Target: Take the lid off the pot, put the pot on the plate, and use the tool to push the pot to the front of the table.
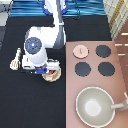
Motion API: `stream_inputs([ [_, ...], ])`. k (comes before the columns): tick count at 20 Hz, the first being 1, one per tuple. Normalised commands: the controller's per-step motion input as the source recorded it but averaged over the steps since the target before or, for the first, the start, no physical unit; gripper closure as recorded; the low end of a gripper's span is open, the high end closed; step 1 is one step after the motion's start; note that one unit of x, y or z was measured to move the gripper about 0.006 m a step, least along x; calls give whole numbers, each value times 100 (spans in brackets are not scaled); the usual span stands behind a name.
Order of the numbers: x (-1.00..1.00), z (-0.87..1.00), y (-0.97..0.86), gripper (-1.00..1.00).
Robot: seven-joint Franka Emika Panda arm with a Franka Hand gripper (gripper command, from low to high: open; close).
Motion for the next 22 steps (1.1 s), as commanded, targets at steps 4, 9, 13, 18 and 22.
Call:
stream_inputs([
  [4, -32, -1, 17, 100],
  [9, -33, -1, 5, 100],
  [13, -25, 19, -13, -100],
  [18, -52, 45, -24, -100],
  [22, -58, 60, -27, -100],
])
